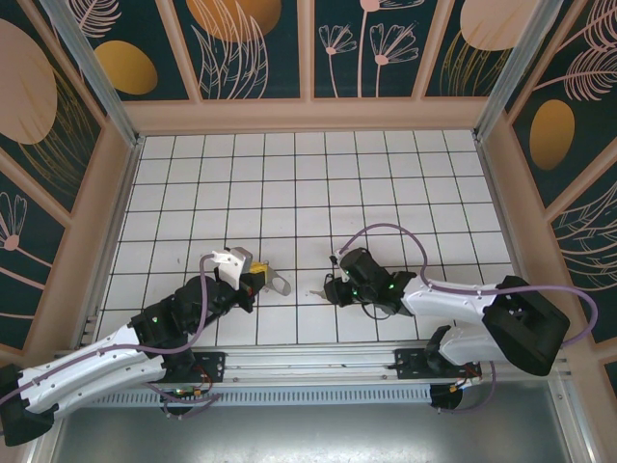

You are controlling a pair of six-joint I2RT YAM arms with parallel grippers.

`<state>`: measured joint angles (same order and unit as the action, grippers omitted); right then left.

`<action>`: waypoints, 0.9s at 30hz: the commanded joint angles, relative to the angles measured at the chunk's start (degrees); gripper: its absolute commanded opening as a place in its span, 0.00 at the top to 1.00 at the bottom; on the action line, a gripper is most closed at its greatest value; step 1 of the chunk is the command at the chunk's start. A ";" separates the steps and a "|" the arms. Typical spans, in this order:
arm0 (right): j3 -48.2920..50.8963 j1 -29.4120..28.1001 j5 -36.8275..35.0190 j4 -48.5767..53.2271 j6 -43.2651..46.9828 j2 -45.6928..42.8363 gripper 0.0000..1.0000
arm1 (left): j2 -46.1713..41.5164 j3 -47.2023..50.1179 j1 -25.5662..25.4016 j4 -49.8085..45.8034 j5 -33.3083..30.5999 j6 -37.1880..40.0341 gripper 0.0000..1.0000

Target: Put the keys on the keyring

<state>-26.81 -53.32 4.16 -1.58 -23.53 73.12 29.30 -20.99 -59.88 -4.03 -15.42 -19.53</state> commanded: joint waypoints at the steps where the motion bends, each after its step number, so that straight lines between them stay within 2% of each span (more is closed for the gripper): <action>1: -0.32 0.37 1.19 -1.74 -0.92 0.86 0.72 | -0.55 -1.05 0.29 2.46 0.23 1.15 1.00; 27: -3.05 2.08 2.60 -2.33 2.04 5.19 0.80 | -0.57 -0.48 0.36 3.04 0.15 1.28 1.00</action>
<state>-28.38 -51.57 6.13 -3.66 -22.79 77.65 29.26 -20.99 -59.88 -4.01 -15.42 -19.51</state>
